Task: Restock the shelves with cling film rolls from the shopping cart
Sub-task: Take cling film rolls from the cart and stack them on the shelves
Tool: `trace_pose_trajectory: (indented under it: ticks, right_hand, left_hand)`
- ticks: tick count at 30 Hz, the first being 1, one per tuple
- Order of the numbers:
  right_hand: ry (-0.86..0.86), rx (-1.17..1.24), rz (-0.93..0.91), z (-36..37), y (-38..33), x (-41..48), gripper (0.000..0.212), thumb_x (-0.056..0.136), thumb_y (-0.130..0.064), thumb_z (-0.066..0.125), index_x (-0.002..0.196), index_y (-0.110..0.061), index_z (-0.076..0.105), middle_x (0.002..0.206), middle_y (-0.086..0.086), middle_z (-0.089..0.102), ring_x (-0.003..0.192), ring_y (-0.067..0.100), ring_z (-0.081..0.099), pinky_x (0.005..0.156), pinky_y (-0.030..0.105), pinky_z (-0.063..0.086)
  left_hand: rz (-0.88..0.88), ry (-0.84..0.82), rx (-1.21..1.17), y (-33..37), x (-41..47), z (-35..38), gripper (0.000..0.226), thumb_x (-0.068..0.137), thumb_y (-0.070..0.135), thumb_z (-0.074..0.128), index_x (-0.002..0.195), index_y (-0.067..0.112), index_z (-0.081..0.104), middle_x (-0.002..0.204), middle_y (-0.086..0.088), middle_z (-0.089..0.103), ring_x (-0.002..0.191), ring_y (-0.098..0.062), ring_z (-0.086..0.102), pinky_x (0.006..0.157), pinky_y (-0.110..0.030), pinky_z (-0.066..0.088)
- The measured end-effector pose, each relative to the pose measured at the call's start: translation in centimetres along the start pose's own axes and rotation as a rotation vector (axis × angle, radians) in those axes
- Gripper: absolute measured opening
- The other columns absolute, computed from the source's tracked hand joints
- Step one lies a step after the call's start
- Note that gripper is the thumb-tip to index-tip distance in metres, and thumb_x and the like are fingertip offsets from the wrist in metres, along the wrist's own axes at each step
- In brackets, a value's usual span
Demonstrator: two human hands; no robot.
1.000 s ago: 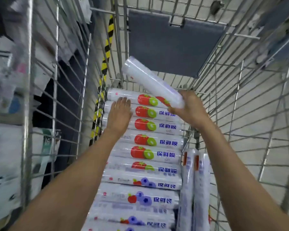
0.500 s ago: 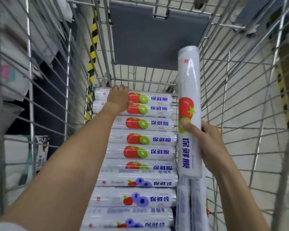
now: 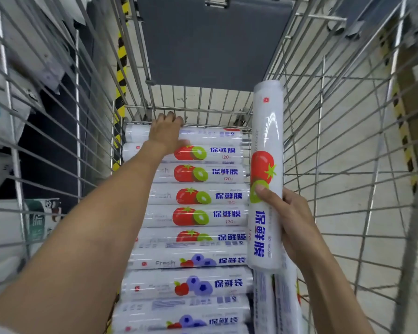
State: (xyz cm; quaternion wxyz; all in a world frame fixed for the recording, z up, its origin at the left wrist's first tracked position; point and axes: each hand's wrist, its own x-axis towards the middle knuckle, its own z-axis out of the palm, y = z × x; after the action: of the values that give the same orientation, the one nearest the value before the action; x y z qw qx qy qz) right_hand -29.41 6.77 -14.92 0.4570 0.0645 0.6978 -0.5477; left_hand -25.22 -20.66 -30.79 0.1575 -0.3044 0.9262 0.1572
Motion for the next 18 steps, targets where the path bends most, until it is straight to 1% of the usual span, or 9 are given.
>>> trace_pose_trajectory:
  ticks: [2,3,6,8,11,12,15,16,18]
  right_hand:
    - [-0.006,0.0,0.005,0.1,0.1,-0.1,0.017,0.083,-0.017,0.065,0.095,-0.005,0.065,0.081,0.011,0.074,0.067,0.024,0.071,0.056,0.031,0.054]
    - [-0.011,-0.002,0.005,0.2,0.1,-0.1,0.018,0.083,-0.017,0.065,0.096,-0.004,0.065,0.083,0.011,0.074,0.068,0.024,0.071,0.056,0.031,0.054]
    - [-0.019,-0.014,0.014,0.3,0.2,-0.2,0.022,0.082,-0.018,0.066,0.099,-0.004,0.065,0.086,0.012,0.074,0.071,0.025,0.072,0.057,0.031,0.054]
    - [-0.013,-0.024,0.015,0.2,0.3,-0.1,0.023,0.082,-0.019,0.066,0.1,-0.005,0.065,0.086,0.012,0.074,0.072,0.026,0.072,0.058,0.031,0.054]
    - [-0.002,-0.035,0.025,0.0,0.5,0.0,0.023,0.083,-0.018,0.066,0.101,-0.005,0.064,0.086,0.011,0.074,0.072,0.026,0.072,0.057,0.031,0.055]
    - [0.0,-0.037,0.029,0.0,0.6,0.0,0.023,0.083,-0.018,0.066,0.101,-0.005,0.064,0.085,0.011,0.074,0.072,0.026,0.072,0.057,0.031,0.055]
    - [0.0,-0.04,0.037,-0.2,0.8,-0.2,0.025,0.081,-0.02,0.067,0.101,-0.004,0.064,0.084,0.011,0.074,0.07,0.024,0.071,0.056,0.03,0.054]
    - [-0.001,-0.041,0.038,-0.3,0.9,-0.2,0.026,0.081,-0.02,0.067,0.101,-0.005,0.064,0.084,0.01,0.074,0.07,0.025,0.071,0.056,0.031,0.054]
    - [-0.002,-0.042,0.043,-0.4,1.1,-0.3,0.027,0.08,-0.021,0.067,0.101,-0.005,0.064,0.084,0.01,0.074,0.071,0.025,0.072,0.056,0.031,0.055]
  left_hand:
    - [-0.031,0.003,-0.052,0.3,0.0,0.2,0.057,0.088,0.041,0.06,0.133,0.011,0.042,0.138,-0.016,0.04,0.133,-0.035,0.029,0.108,-0.043,0.024]
    - [-0.042,-0.004,-0.041,0.5,0.0,0.2,0.057,0.089,0.041,0.06,0.133,0.011,0.042,0.138,-0.016,0.041,0.131,-0.035,0.031,0.107,-0.043,0.027]
    - [-0.05,-0.049,0.071,0.9,0.4,-0.4,0.061,0.087,0.044,0.061,0.135,0.01,0.041,0.135,-0.017,0.044,0.125,-0.035,0.039,0.101,-0.043,0.035]
    - [-0.041,-0.066,0.097,0.9,0.8,-0.7,0.061,0.088,0.046,0.059,0.136,0.012,0.042,0.134,-0.017,0.045,0.124,-0.035,0.04,0.1,-0.043,0.035]
    - [-0.025,-0.101,0.09,0.3,1.1,-1.2,0.052,0.093,0.047,0.049,0.137,0.019,0.045,0.133,-0.015,0.048,0.124,-0.034,0.042,0.102,-0.043,0.034]
    - [-0.021,-0.123,0.119,0.1,1.2,-1.5,0.053,0.093,0.049,0.048,0.137,0.02,0.045,0.132,-0.015,0.049,0.123,-0.034,0.043,0.102,-0.043,0.033]
    - [-0.004,-0.149,0.21,0.1,0.8,-1.6,0.064,0.087,0.054,0.055,0.139,0.019,0.043,0.128,-0.015,0.05,0.121,-0.034,0.045,0.1,-0.043,0.034]
    - [-0.011,-0.125,0.192,0.1,0.7,-1.3,0.065,0.085,0.052,0.058,0.138,0.018,0.043,0.127,-0.015,0.05,0.12,-0.033,0.046,0.099,-0.042,0.035]
    - [-0.046,-0.049,0.08,0.3,0.4,-0.4,0.061,0.085,0.043,0.063,0.136,0.015,0.047,0.127,-0.015,0.051,0.12,-0.033,0.046,0.096,-0.041,0.039]
